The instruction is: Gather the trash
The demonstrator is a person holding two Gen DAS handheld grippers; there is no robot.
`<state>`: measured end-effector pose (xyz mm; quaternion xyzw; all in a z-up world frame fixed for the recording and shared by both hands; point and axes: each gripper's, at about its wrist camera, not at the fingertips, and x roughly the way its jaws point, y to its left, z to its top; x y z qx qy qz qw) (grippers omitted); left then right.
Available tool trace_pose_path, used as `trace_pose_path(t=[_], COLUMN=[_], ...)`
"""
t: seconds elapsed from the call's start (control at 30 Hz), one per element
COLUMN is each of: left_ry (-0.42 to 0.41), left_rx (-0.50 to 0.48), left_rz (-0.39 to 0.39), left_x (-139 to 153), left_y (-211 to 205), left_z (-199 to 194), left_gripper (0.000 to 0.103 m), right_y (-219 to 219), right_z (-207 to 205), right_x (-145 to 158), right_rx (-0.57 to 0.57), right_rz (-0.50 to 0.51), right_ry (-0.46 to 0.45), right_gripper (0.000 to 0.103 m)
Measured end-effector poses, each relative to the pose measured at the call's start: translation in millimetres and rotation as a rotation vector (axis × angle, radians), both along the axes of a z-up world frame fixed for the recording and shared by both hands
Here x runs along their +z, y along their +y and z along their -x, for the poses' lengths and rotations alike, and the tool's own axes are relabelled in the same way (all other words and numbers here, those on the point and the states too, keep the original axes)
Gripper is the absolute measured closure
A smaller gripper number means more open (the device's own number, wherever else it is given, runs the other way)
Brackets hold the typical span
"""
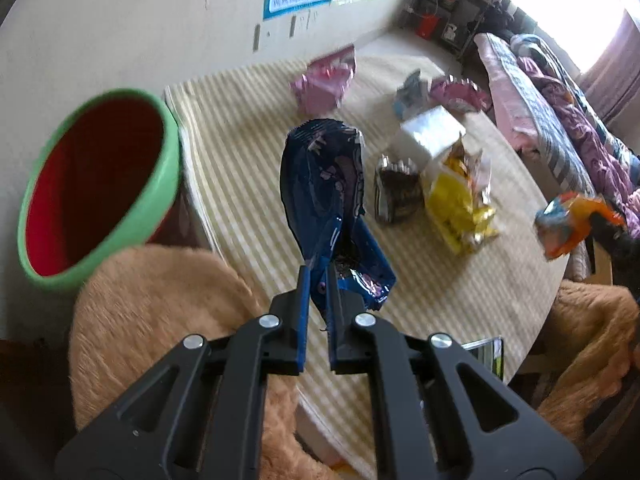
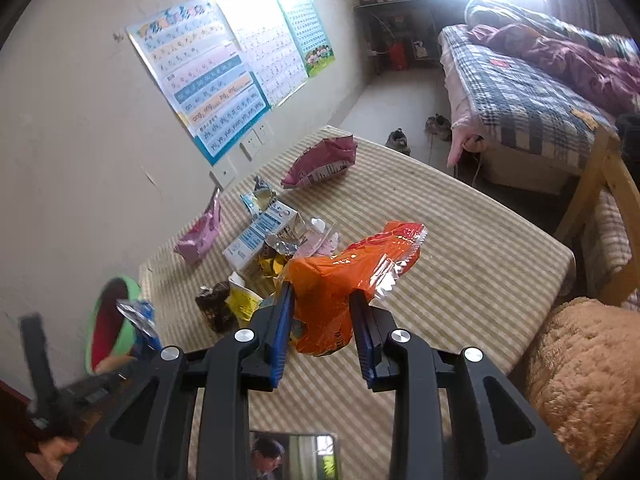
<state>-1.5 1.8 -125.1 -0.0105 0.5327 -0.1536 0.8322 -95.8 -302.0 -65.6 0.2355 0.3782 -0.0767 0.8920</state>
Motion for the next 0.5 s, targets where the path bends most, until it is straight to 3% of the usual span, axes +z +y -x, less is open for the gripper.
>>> trace_pose_path(t=[0.13,0.3,0.5], left_ry=[0.018,0.05,0.058], left_rx=[-0.036,-0.069,-0.074], left_rz=[-0.016,-0.028,-0.054], left_x=[-6,-17,-21], left_y=[-9,-14,-16], left_z=[6,11,13], left_gripper=[0.096,0.096,0.096], right_y=[-3,8,4], right_z=[4,6,12], right_x=[8,17,0], right_rx=[-0.017,0.013,0.012], right_rz=[-0.055,-0.001,-0.014], right_ry=[-0.012,-0.022,0.01], right_gripper=[0.075,0.074,0.074])
